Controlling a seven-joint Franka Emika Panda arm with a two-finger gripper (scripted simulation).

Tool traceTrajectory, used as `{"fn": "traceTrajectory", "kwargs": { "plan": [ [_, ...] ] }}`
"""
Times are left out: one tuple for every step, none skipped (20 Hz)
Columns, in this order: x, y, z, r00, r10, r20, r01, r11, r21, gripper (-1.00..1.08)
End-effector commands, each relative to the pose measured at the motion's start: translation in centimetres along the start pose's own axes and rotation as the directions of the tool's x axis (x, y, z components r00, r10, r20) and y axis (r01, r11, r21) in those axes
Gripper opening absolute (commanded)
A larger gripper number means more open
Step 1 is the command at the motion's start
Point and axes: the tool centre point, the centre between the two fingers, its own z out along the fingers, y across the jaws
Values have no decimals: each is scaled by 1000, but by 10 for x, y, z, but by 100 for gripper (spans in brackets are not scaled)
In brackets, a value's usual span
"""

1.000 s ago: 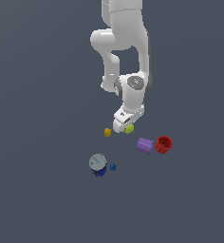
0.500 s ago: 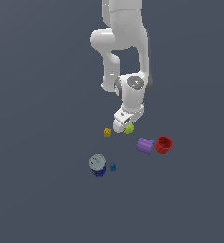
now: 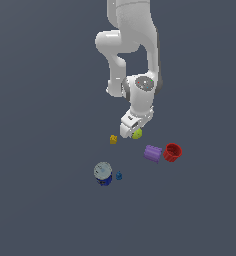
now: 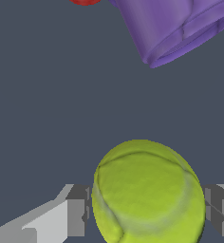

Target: Pick up a designated object from a clutter of objects.

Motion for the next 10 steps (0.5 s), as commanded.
{"fn": "traceTrajectory", "kwargs": {
  "plan": [
    [2, -2, -10, 1000, 0, -1, 0, 1000, -1, -100],
    [3, -3, -15, 1000, 0, -1, 0, 1000, -1, -100],
    [3, -4, -21, 1000, -1, -1, 1, 1000, -1, -100],
    [4, -5, -27, 1000, -1, -1, 1, 1000, -1, -100],
    [5, -6, -33, 1000, -1, -1, 1, 1000, -1, -100],
    [6, -8, -39, 1000, -1, -1, 1, 1000, -1, -100],
    [7, -9, -46, 1000, -1, -1, 1, 1000, -1, -100],
    [8, -11, -54, 1000, -1, -1, 1, 1000, -1, -100],
    [9, -13, -62, 1000, -1, -1, 1, 1000, 0, -100],
    [11, -14, -70, 1000, -1, -1, 1, 1000, 0, -100]
  ]
}}
